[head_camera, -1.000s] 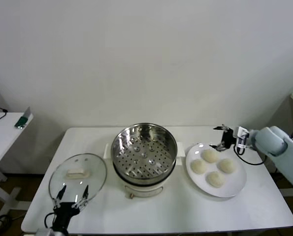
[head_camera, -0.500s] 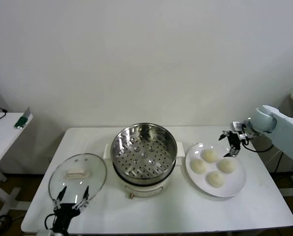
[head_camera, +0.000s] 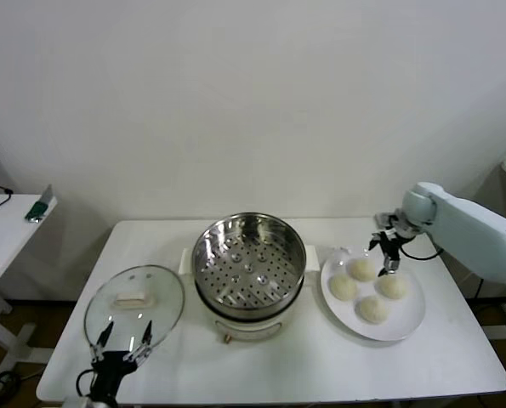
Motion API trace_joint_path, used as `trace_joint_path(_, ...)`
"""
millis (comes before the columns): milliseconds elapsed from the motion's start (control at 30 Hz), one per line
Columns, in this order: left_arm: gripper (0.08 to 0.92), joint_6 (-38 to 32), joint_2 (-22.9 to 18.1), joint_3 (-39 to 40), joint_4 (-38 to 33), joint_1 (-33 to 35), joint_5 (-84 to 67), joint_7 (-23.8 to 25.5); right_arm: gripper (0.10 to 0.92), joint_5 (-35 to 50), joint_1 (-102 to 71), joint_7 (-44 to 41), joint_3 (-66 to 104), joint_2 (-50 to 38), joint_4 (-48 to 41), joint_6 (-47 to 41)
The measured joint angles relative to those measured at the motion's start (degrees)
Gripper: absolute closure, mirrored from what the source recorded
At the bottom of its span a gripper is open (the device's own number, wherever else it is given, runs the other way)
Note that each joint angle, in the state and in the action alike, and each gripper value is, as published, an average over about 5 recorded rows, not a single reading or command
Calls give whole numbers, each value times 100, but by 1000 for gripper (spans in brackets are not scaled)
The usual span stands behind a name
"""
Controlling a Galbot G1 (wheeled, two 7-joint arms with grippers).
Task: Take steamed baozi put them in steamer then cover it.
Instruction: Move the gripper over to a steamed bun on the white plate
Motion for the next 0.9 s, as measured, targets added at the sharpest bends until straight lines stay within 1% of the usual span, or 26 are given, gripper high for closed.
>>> trace_joint_path(433,177,2,20,3,38,-38,16,-5,208,-185,-300,113,373,442,-657,19)
trace_joint_path(767,177,2,22,18,52,-48,30,-11,313,-241,-328,100,473,583,-813,30)
trace_joint_path(900,177,7,12,27,52,-65,41,-11,339,-242,-316,100,478,586,-807,72)
